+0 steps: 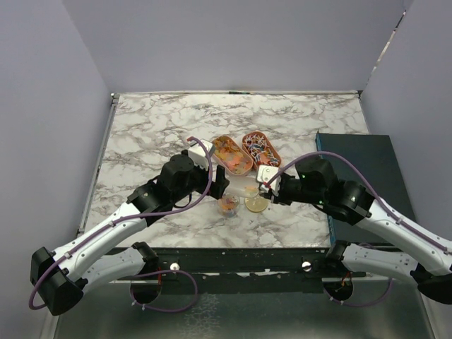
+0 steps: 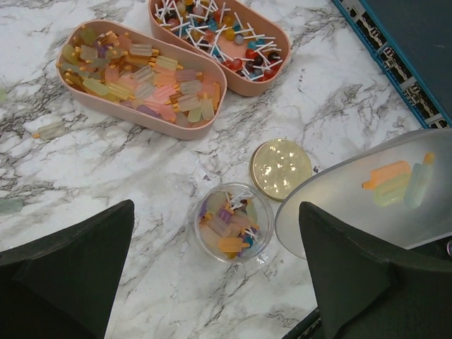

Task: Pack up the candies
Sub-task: Place the fake candies in the packing bottle.

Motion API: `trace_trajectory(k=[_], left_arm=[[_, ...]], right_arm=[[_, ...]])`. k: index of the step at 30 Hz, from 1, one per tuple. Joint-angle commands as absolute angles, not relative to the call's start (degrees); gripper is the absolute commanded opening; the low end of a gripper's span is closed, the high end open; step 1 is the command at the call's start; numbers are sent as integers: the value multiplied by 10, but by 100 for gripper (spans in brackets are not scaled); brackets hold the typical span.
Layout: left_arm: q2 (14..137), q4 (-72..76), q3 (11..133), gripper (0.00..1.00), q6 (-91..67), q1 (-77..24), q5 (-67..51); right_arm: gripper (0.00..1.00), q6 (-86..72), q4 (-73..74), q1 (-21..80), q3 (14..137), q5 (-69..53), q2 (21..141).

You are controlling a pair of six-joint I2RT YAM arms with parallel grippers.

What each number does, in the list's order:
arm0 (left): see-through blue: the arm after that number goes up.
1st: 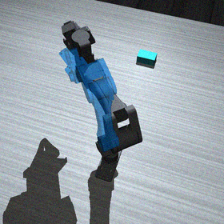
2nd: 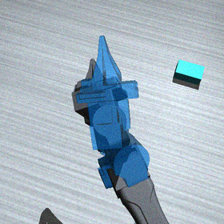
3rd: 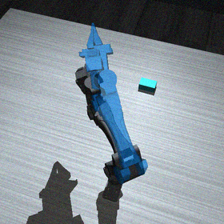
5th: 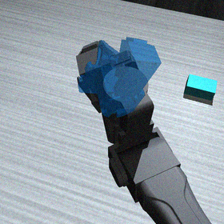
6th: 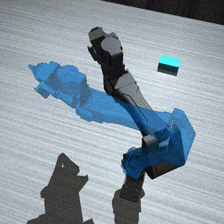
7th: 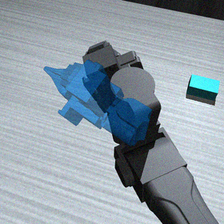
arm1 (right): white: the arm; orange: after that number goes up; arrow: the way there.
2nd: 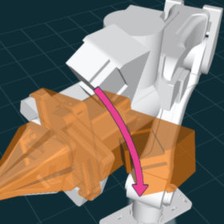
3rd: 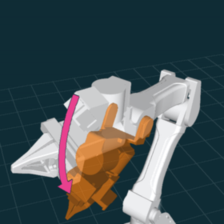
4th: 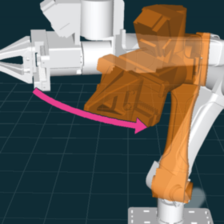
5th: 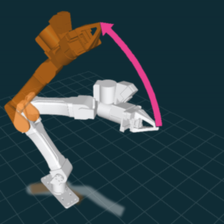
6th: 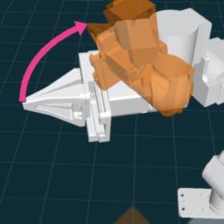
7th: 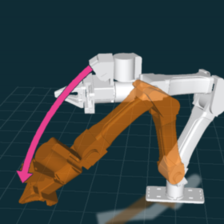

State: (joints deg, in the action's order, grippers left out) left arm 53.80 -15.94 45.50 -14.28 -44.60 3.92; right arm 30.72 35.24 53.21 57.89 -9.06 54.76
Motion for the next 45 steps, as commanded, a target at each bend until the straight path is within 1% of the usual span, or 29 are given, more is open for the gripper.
trace_trajectory(k=[1,5,9,15,27,45], left_arm=[[541,-165,451,99,-138,-442,35],[540,-166,451,99,-138,-443,35],[537,-166,451,99,-138,-443,36],[527,-166,450,99,-138,-443,55],[489,-174,449,99,-142,-441,139],[484,-183,452,99,-141,-436,149]], right_arm=[[0,316,285,536,568,-155,514],[1,314,275,536,562,-166,504],[1,319,296,536,566,-147,519],[1,328,334,535,571,-123,559],[0,337,408,537,600,-91,636],[1,340,488,560,671,-2,742]])
